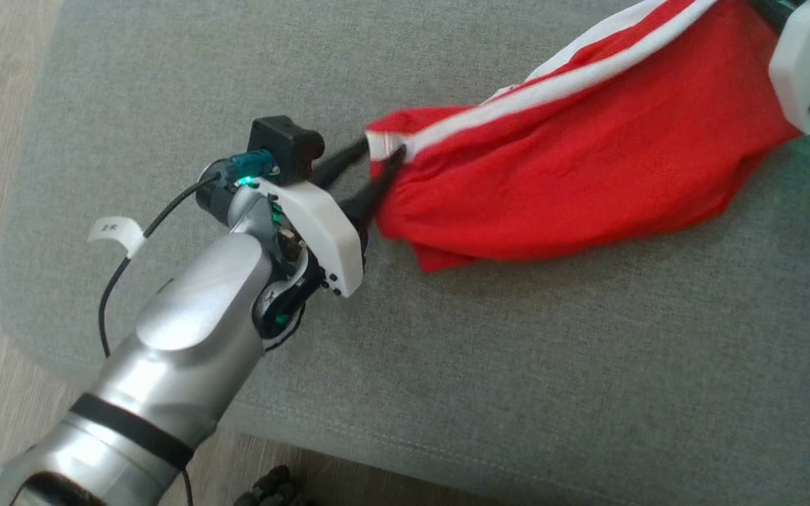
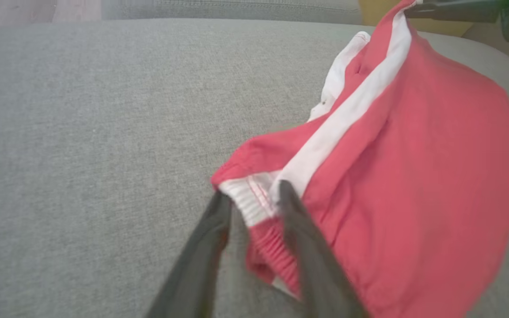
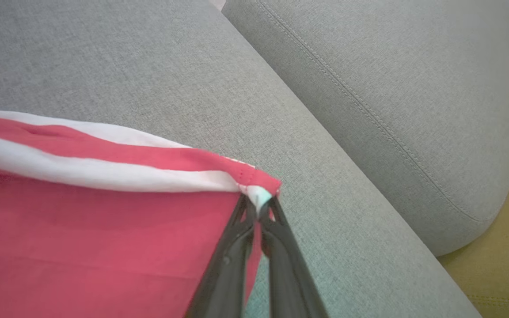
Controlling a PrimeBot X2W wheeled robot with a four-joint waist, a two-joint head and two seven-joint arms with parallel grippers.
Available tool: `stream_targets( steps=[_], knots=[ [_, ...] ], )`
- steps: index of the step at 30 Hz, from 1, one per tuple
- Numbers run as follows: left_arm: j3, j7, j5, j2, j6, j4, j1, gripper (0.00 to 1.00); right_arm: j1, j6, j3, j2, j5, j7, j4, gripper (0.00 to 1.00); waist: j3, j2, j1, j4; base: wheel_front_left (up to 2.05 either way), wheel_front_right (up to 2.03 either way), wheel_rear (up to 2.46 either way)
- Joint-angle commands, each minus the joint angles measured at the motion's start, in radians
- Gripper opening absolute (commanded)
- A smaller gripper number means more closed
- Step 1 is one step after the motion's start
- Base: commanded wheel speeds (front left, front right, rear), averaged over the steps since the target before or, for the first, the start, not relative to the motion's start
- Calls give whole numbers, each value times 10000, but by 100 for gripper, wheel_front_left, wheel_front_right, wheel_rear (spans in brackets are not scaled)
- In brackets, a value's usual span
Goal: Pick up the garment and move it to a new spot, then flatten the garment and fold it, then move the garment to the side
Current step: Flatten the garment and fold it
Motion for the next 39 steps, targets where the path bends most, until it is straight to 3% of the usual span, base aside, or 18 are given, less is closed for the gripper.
stream_targets(
  steps=[1,9,15,27,32,39],
  knots=[
    [312,-171,132,231,-29,-17,-506,100,-277,17,-78,47,-19,-333,169,100,38,0,-1,-11,0,0,0],
    [694,-855,59,210,437,777,-578,100,-380,17,-144,562,341,-1000,1612,100,-102,0,-1,-320,0,0,0],
    [1290,-1479,-221,371,927,1016,-313,100,8,17,-664,978,744,-2259,2660,100,-733,0,-1,-756,0,0,0],
    [3064,-1946,-333,679,1977,-484,1029,100,1864,17,-1693,2014,1157,-4691,3215,100,-2490,0,-1,-1912,0,0,0],
    [4009,-1950,78,611,2371,-1603,2270,100,2789,17,-2789,2386,898,-4925,2989,100,-3130,0,-1,-2452,0,0,0],
    [4703,-1952,1346,372,2630,-2653,3851,100,5100,17,-6100,2597,-1191,-4934,1309,100,-3779,0,-1,-2959,0,0,0]
  ],
)
